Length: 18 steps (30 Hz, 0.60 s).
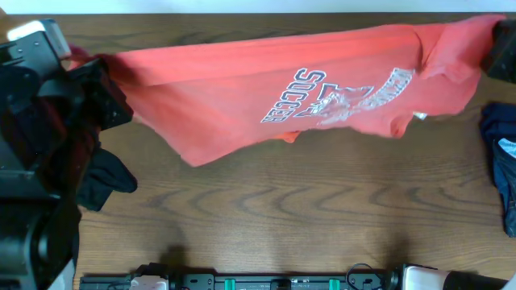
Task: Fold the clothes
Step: 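Lift the T-shirt with both grippers and shake it out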
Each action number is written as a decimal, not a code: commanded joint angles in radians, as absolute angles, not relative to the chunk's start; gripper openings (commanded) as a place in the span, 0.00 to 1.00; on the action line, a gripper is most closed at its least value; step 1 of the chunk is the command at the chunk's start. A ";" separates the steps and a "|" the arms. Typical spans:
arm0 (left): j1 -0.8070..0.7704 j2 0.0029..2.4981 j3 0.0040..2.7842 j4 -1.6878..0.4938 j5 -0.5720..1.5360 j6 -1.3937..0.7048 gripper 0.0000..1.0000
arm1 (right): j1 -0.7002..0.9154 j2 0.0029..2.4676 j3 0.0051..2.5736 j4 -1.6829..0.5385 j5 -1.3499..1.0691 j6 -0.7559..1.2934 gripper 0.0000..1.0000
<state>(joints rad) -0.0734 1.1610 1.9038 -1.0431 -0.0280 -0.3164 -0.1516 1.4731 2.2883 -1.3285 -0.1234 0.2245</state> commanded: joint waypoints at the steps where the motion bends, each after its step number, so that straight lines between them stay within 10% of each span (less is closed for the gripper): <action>1: -0.063 1.146 1.934 -1.048 -0.064 -0.304 0.06 | -0.176 1.470 2.313 -1.344 -0.085 0.197 0.01; 18: -0.063 1.259 1.937 -1.095 -0.001 -0.312 0.06 | -0.176 1.616 2.324 -1.454 -0.207 0.181 0.01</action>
